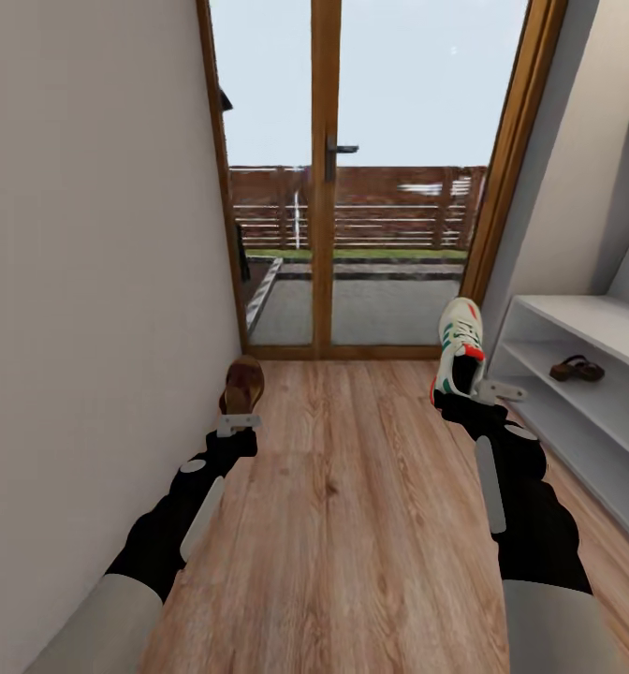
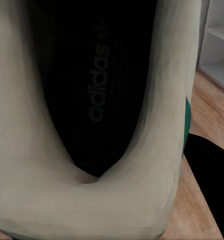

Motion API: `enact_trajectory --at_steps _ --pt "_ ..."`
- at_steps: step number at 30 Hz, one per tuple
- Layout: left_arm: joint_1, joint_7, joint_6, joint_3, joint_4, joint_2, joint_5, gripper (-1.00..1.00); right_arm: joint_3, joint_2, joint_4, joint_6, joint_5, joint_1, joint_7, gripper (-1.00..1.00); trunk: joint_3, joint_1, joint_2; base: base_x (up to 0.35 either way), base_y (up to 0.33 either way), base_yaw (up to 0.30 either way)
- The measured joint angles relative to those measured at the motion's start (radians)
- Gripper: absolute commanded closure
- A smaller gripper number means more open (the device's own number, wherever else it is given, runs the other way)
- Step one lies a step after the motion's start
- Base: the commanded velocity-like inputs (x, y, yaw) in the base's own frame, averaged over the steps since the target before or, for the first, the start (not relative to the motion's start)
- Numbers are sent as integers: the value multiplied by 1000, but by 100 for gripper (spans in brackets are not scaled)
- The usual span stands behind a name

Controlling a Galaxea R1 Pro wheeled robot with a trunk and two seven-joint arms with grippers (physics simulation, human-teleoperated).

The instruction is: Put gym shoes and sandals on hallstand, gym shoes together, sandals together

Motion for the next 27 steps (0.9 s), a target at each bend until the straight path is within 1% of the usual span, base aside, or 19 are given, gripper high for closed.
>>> enact_trajectory --at_steps 27 --pt "0 0 -1 0 0 0 0 100 0 0 3 0 1 0 0 100 0 0 0 346 3 0"
